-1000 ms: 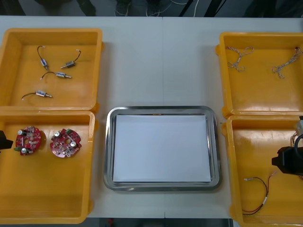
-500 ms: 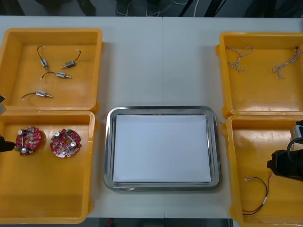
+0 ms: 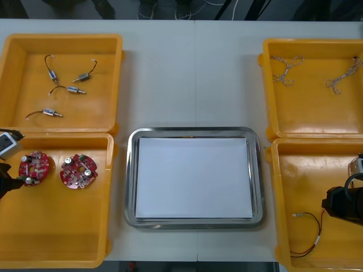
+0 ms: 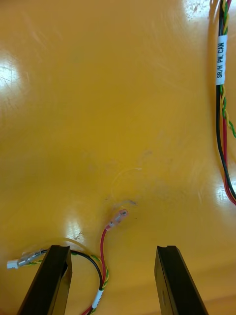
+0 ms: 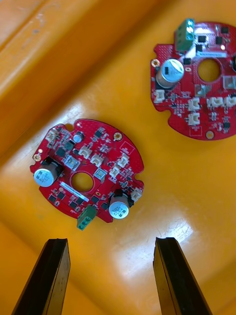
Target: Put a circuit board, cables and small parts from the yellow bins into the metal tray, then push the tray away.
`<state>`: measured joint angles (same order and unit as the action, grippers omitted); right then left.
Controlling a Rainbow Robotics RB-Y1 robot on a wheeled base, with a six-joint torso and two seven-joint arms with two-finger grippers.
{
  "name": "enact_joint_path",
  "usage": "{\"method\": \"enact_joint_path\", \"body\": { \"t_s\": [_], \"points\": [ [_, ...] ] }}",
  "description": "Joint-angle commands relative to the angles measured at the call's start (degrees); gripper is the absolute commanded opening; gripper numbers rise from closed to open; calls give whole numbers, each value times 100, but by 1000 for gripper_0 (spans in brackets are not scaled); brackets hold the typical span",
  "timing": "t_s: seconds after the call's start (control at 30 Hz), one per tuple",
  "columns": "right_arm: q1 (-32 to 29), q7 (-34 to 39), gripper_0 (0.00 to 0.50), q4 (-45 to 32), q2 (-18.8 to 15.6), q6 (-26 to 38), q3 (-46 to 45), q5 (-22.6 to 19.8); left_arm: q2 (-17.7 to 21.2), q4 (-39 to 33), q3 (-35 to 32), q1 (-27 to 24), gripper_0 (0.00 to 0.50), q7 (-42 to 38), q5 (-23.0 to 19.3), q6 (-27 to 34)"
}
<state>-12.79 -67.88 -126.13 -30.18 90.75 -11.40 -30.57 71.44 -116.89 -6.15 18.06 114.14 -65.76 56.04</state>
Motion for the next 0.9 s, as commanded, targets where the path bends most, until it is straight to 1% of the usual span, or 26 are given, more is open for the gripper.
{"method": "enact_joint_path", "body": {
  "t_s": [0.03,0.13,0.37,0.5,0.57,0.73,0.9],
  "points": [
    [-136,311,491,150,135,-295,94,-2,423,17,351,48,500,407,-51,-278],
    [-83,355,492,282,144,-418,112,-54,528,17,633,-57,500,469,-16,-454],
    [-57,416,491,423,144,-576,138,-63,634,132,1133,-417,500,592,28,-568],
    [-48,442,493,599,144,-804,235,-45,695,281,1485,-664,500,689,45,-797],
    [-48,495,489,607,144,-813,253,-19,731,378,1705,-839,500,750,37,-885],
    [-48,583,492,704,179,-884,288,-2,766,536,1916,-1068,500,847,19,-990],
    [-48,689,491,792,223,-954,340,-10,775,580,1916,-1112,500,891,10,-990]
  ]
}}
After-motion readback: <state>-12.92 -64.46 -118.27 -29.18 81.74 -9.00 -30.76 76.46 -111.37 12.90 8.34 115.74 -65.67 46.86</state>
